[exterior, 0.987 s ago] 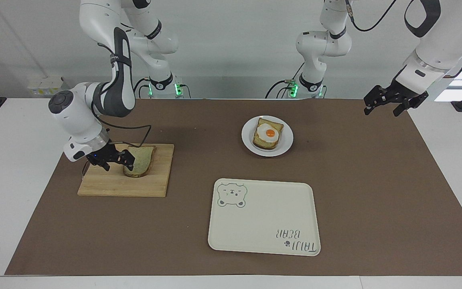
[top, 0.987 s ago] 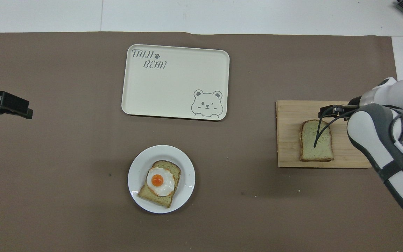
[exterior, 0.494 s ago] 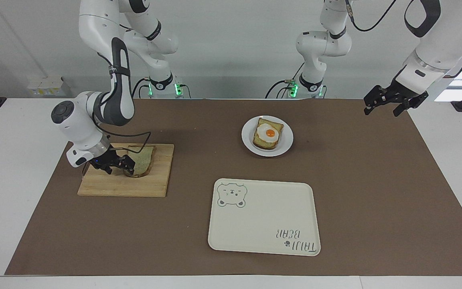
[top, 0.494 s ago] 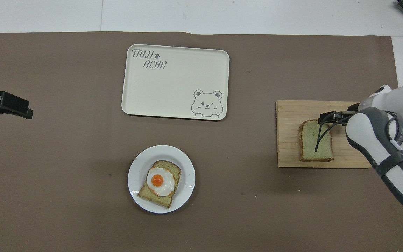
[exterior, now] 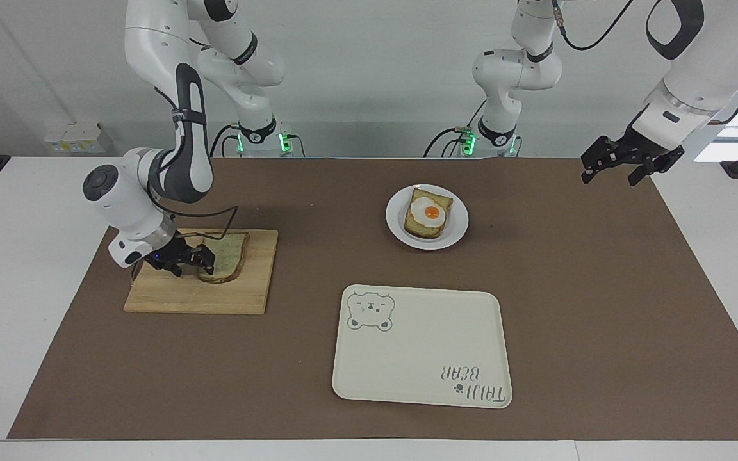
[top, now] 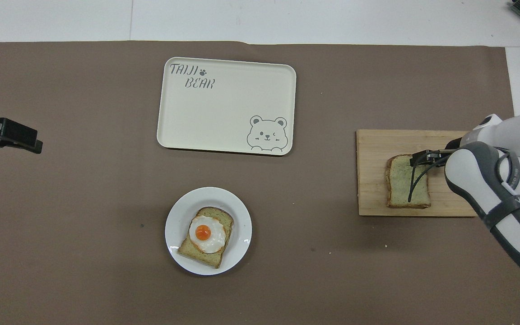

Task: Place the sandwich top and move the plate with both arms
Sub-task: 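Close the right gripper on the bread slice and lift it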

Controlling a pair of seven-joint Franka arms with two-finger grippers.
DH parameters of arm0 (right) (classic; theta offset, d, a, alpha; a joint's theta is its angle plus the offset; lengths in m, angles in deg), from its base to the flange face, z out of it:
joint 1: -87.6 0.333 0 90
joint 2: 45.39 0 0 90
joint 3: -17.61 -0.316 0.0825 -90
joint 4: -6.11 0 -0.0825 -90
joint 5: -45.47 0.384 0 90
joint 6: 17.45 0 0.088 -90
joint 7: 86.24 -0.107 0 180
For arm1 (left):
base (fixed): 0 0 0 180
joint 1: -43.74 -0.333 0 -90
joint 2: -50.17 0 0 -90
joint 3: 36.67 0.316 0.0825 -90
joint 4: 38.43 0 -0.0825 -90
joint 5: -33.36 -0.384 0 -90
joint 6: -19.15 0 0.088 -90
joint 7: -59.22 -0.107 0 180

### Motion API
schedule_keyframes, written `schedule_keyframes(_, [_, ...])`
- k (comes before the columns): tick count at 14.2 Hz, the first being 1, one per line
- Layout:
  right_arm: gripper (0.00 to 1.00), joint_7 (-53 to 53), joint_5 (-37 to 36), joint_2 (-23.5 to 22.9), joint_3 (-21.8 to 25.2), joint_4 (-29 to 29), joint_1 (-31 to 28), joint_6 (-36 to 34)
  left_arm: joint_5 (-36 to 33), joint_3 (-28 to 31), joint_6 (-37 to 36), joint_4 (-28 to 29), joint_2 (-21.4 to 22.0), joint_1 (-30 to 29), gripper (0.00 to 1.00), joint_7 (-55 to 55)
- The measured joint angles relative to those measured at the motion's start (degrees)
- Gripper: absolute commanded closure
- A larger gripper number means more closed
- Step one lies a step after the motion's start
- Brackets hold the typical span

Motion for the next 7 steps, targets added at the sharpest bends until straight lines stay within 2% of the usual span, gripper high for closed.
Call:
schedule_keyframes(1, [0.71, 0.1, 0.8, 0.2, -0.1, -0.1, 0.0, 0.0, 0.0, 0.0, 0.0, 0.0, 0.0, 0.0, 0.00, 0.0])
schedule_keyframes(2, [0.92, 0.2, 1.3, 0.4, -0.3, -0.2, 0.0, 0.0, 0.0, 0.0, 0.0, 0.0, 0.0, 0.0, 0.00, 0.0])
schedule_keyframes(3, [1.00, 0.2, 1.6, 0.6, -0.5, -0.2, 0.0, 0.0, 0.0, 0.0, 0.0, 0.0, 0.0, 0.0, 0.00, 0.0])
schedule_keyframes(7, [1.00, 0.2, 1.7, 1.0, -0.5, -0.4, 0.1, -0.1, 0.0, 0.0, 0.0, 0.0, 0.0, 0.0, 0.00, 0.0])
